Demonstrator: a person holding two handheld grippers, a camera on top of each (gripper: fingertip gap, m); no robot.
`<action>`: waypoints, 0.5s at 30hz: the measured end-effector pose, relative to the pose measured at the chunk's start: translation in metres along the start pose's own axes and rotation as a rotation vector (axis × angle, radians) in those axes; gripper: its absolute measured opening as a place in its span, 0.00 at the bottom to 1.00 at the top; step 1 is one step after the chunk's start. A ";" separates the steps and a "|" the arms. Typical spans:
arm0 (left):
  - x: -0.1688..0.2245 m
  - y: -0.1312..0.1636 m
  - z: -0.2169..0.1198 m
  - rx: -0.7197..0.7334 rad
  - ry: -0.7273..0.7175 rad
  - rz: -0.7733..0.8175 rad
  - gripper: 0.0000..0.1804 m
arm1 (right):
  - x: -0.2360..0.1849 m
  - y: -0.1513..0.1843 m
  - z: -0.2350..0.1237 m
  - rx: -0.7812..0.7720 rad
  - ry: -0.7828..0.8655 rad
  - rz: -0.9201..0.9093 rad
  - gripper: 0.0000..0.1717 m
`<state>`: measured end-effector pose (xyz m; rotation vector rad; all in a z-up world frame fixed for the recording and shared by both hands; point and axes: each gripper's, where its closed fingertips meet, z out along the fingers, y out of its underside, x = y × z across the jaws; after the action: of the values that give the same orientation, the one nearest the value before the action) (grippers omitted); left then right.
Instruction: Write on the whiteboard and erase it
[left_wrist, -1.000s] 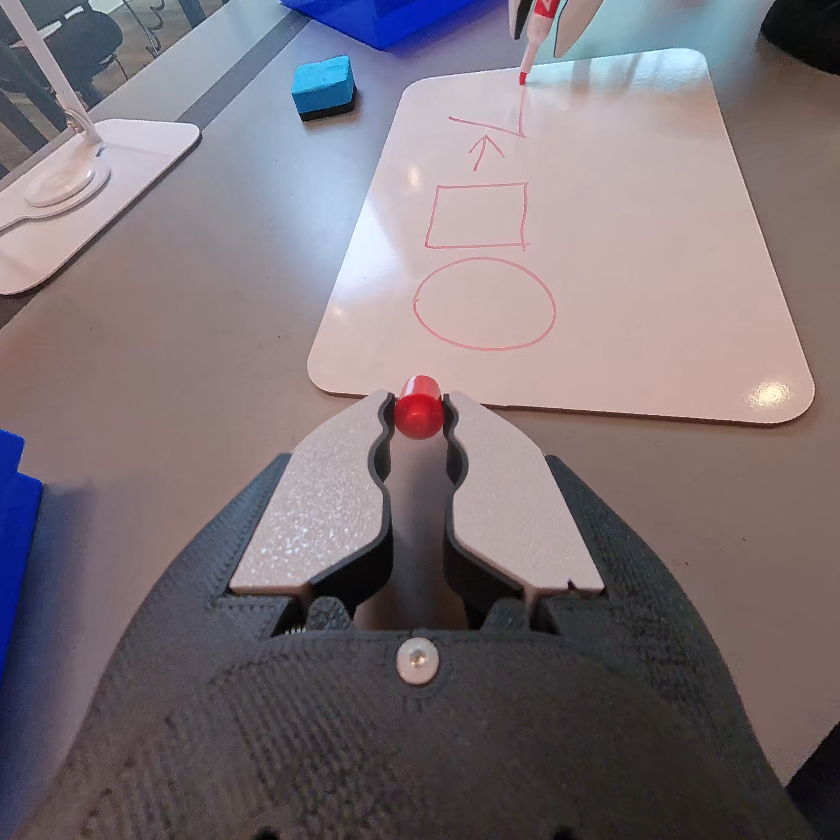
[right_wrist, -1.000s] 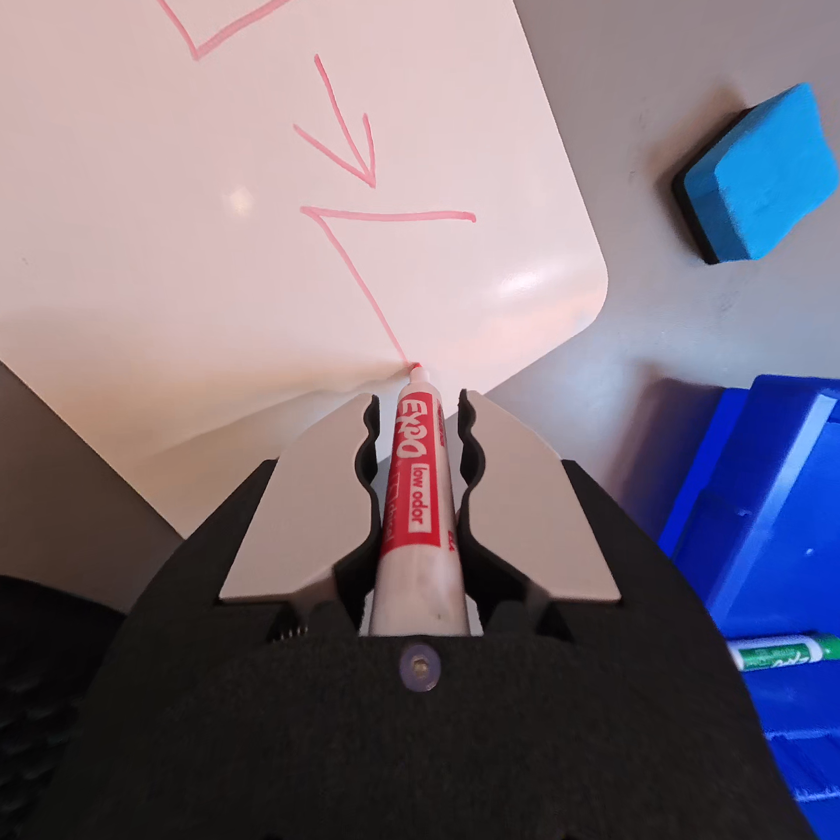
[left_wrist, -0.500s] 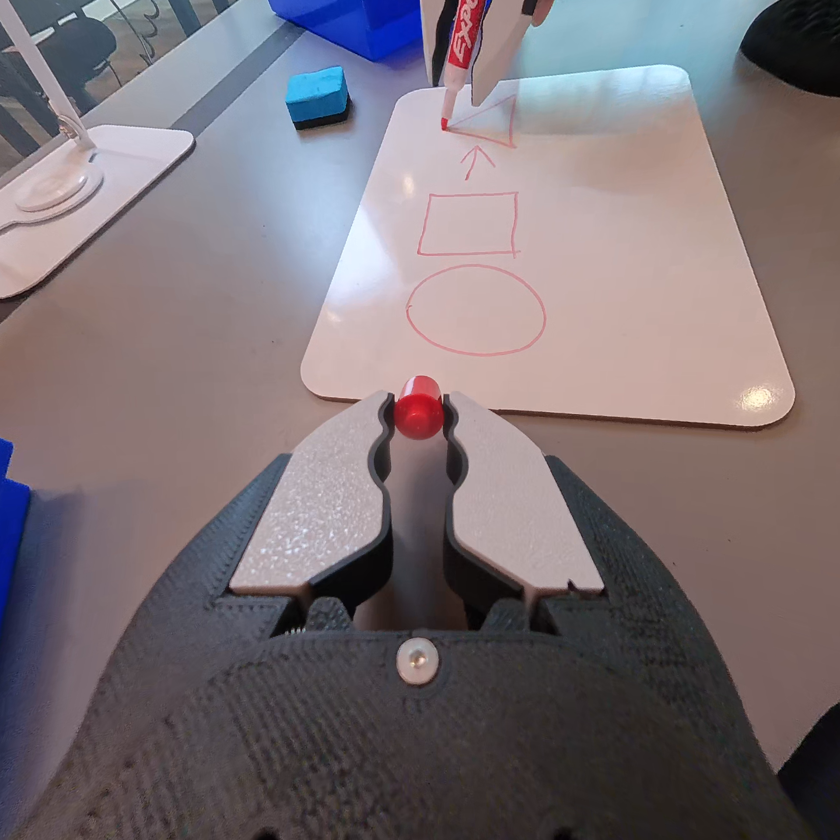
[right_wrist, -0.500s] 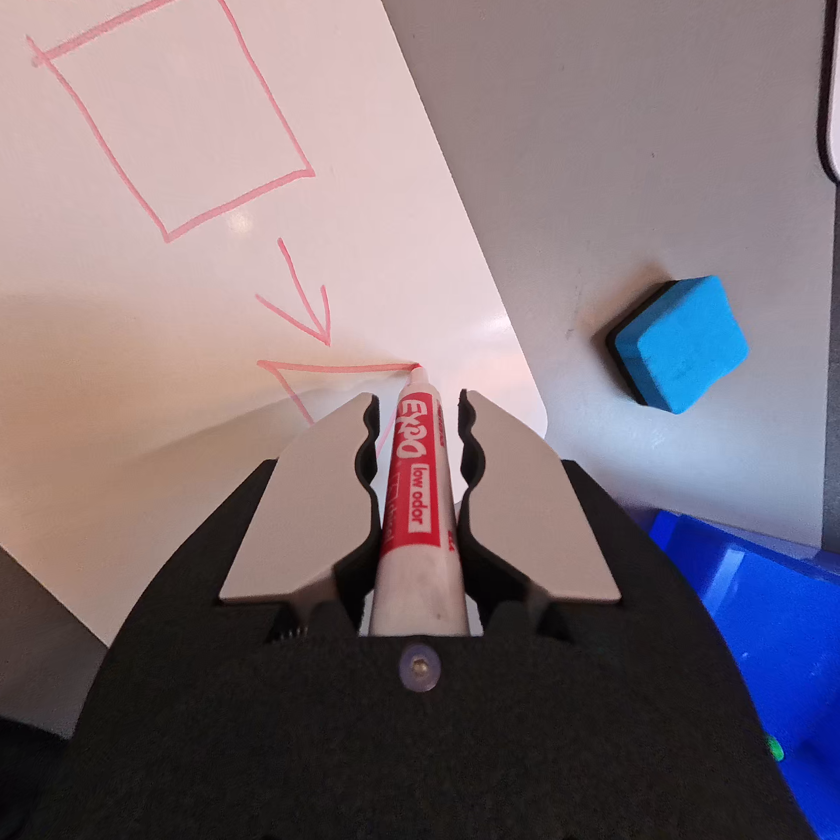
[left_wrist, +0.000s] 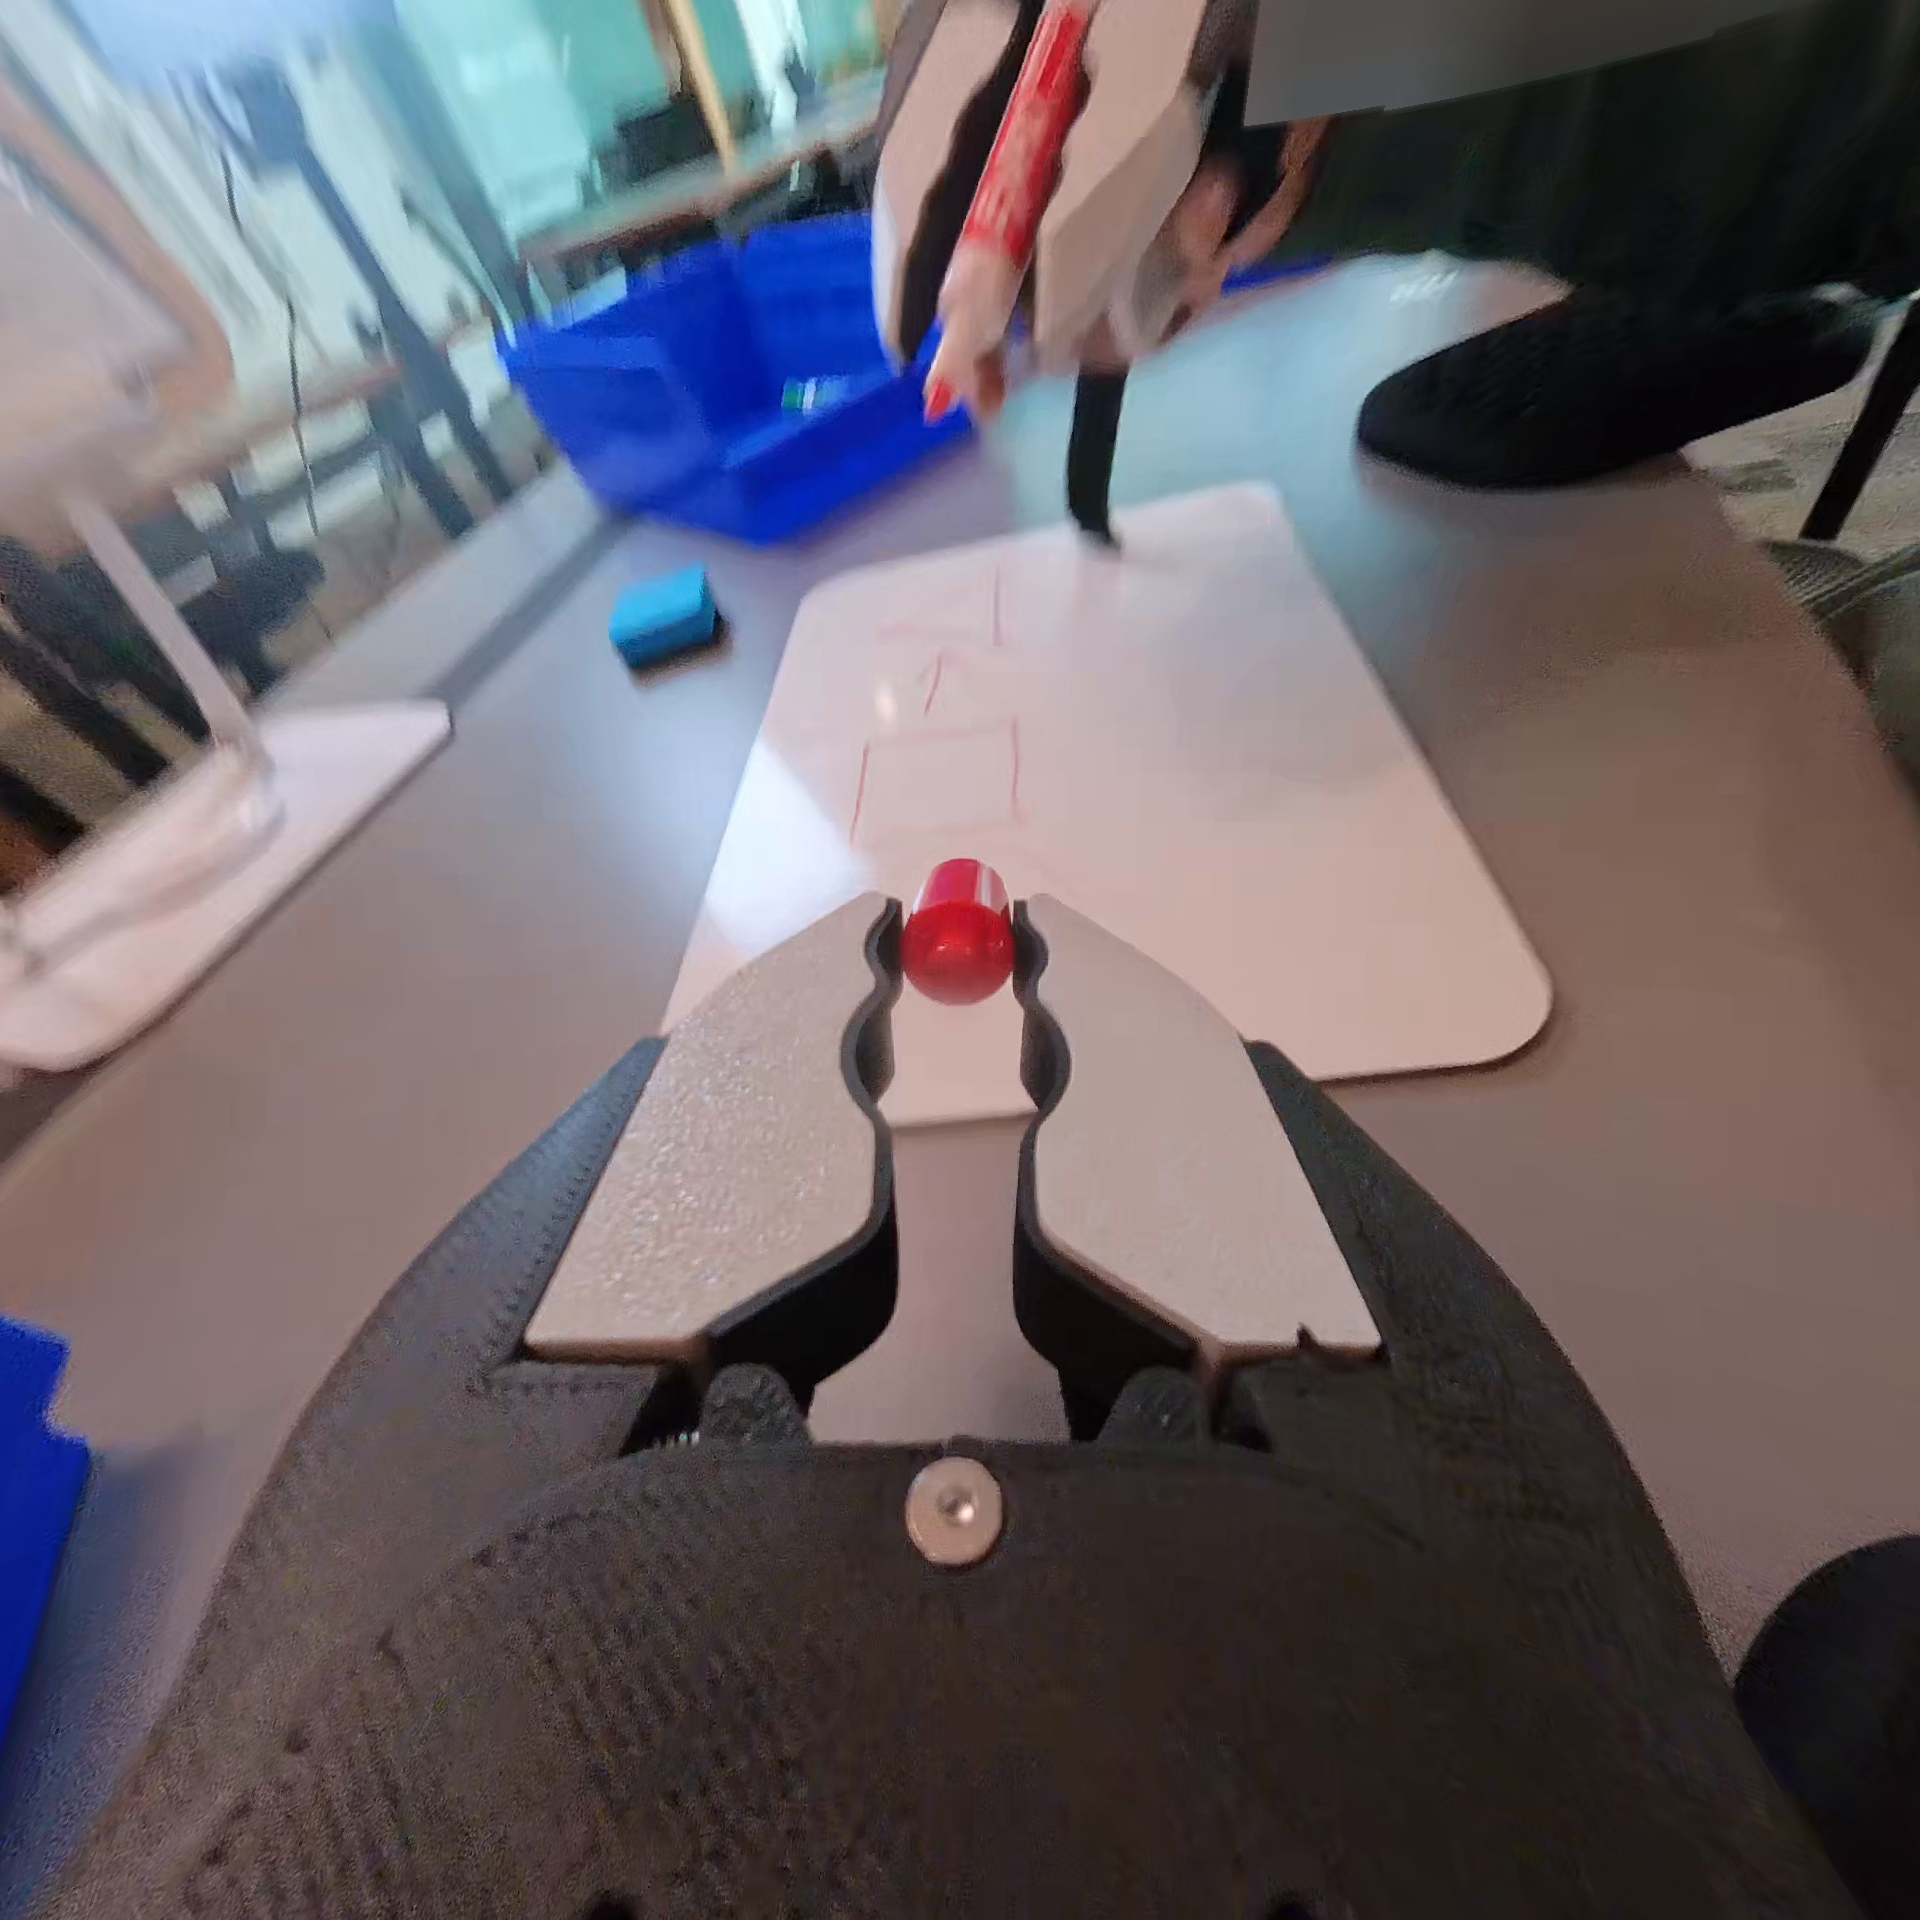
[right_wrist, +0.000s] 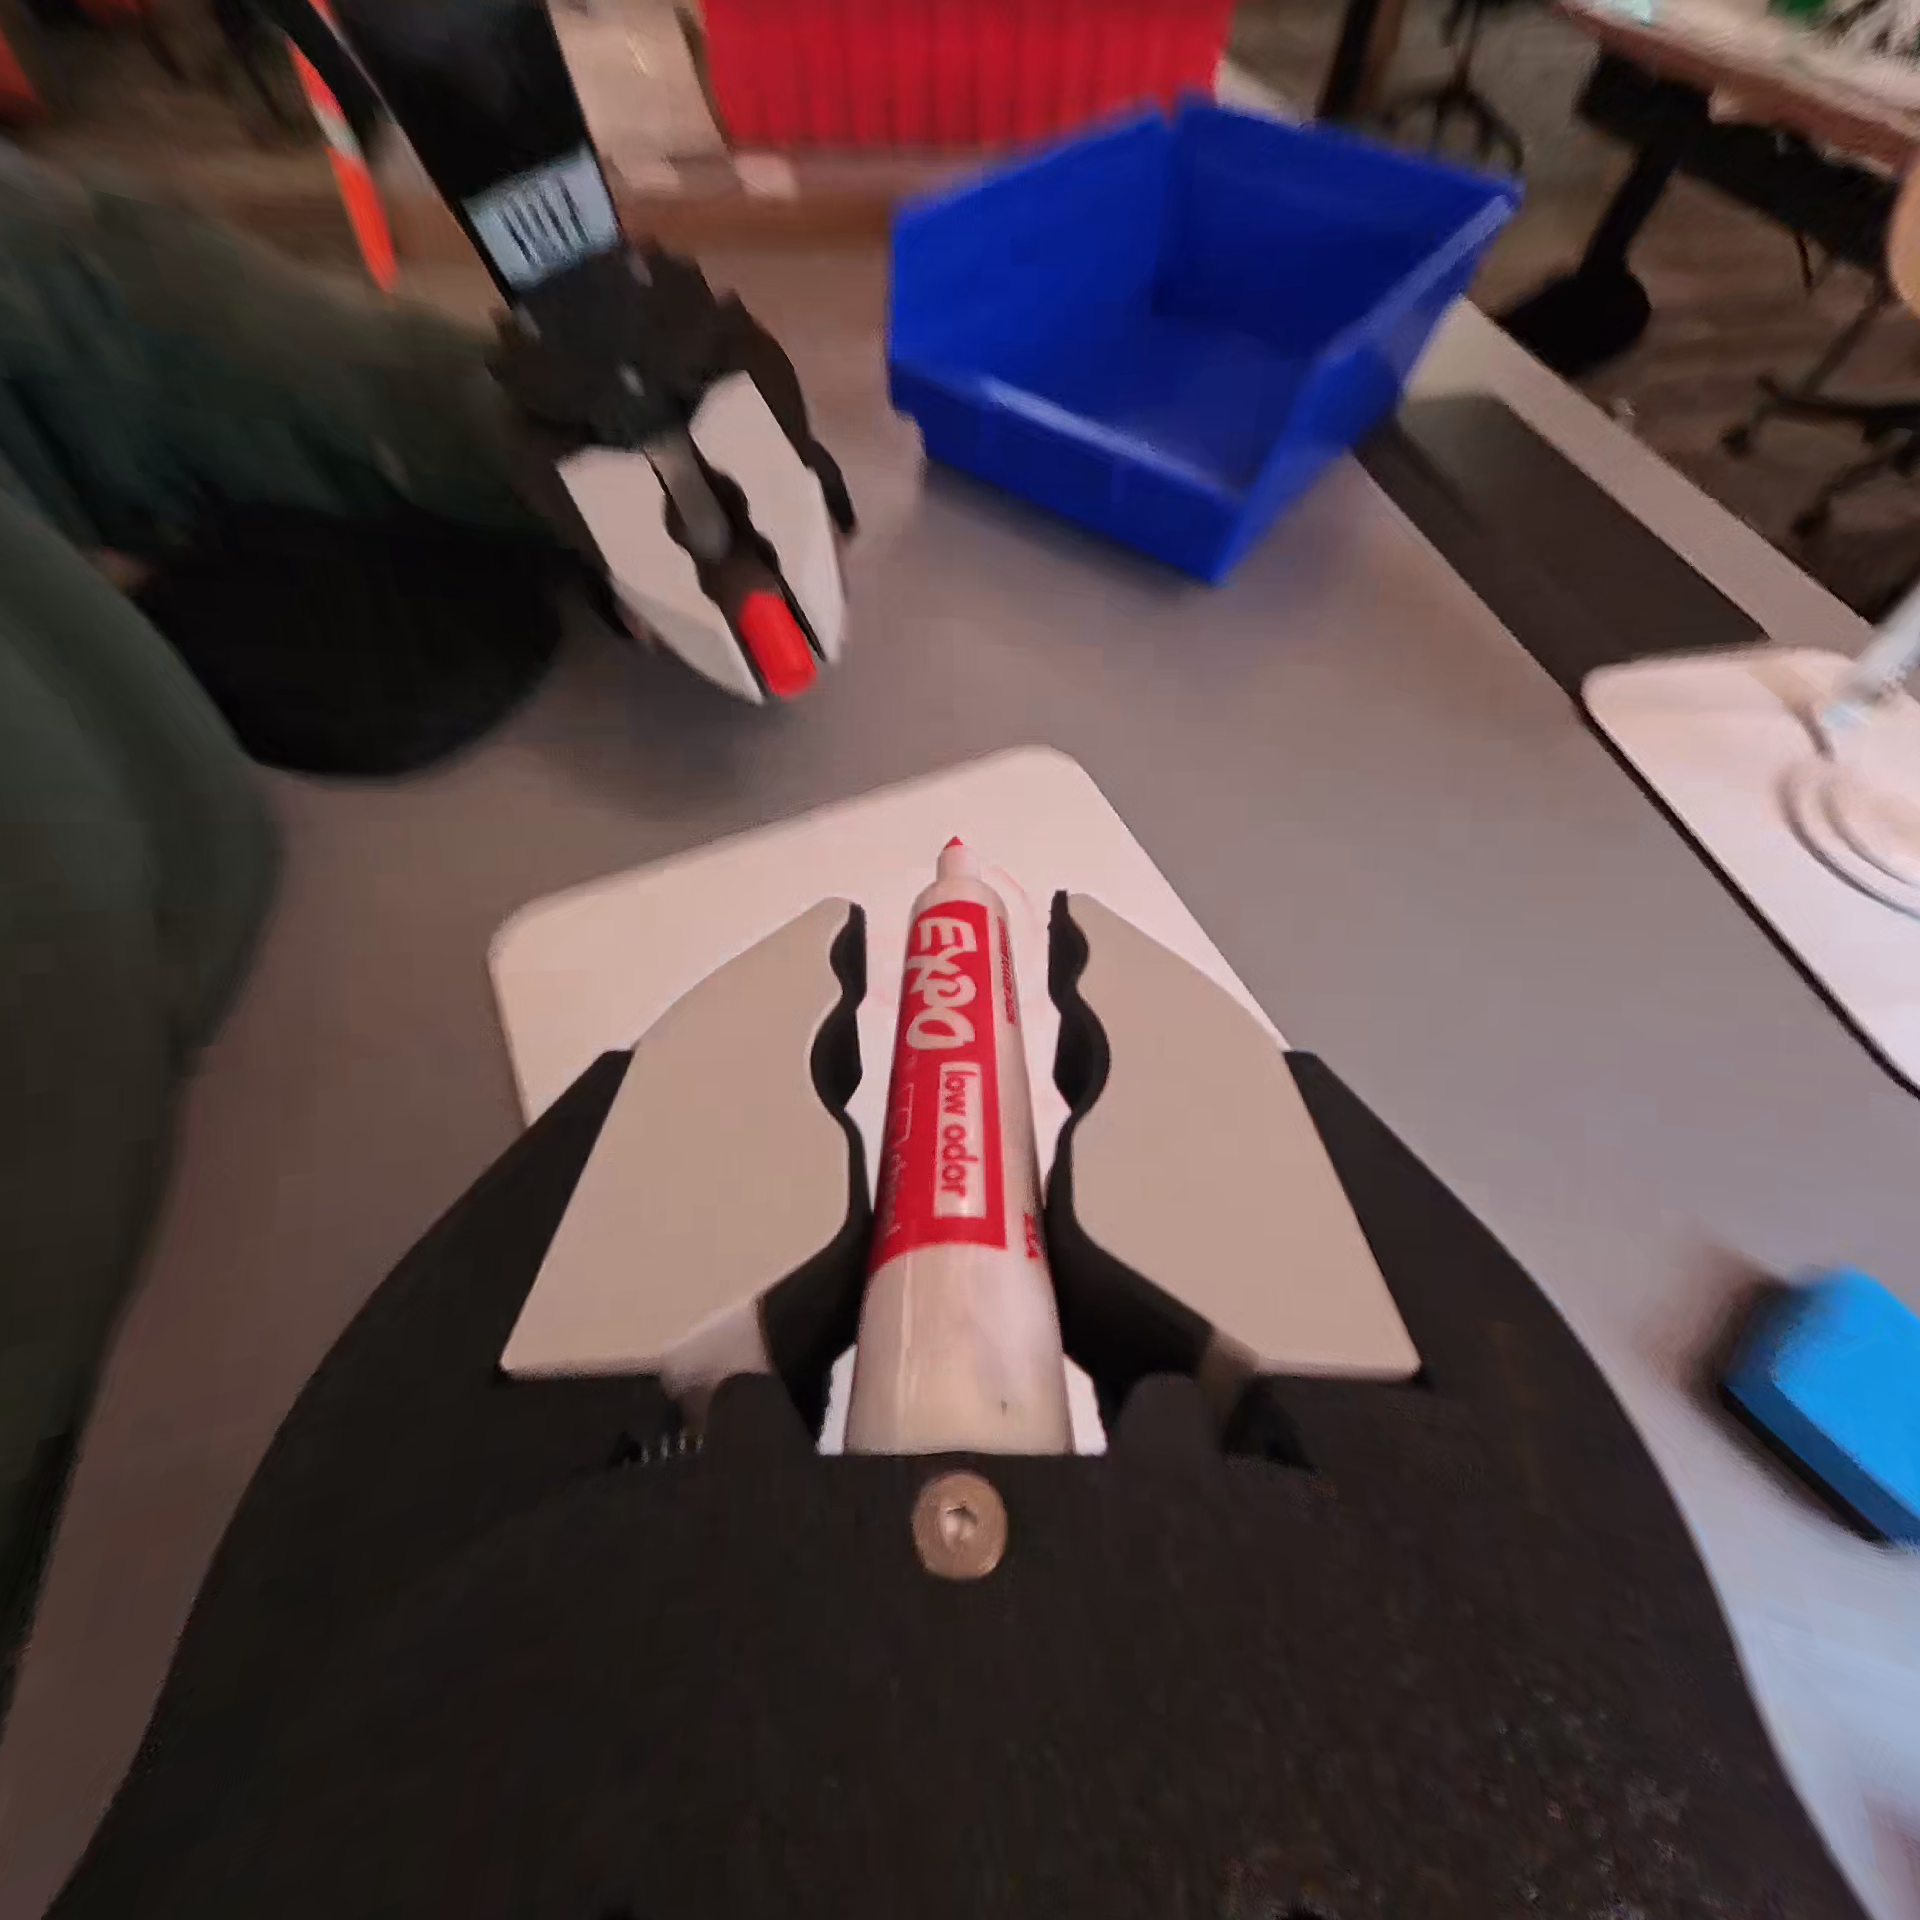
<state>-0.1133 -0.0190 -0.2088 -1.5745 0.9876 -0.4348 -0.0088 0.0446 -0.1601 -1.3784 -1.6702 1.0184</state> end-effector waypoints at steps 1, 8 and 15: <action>0.006 -0.012 -0.001 0.049 0.000 0.042 0.11 | -0.012 -0.011 0.007 0.066 -0.042 0.025 0.21; 0.022 -0.065 -0.015 0.273 -0.077 0.153 0.11 | -0.070 -0.051 0.045 0.378 -0.350 0.256 0.21; 0.030 -0.076 -0.021 0.342 -0.041 0.162 0.11 | -0.079 -0.052 0.057 0.416 -0.440 0.372 0.21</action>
<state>-0.0847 -0.0574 -0.1396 -1.1835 0.9450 -0.4313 -0.0686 -0.0458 -0.1409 -1.2620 -1.3945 1.8768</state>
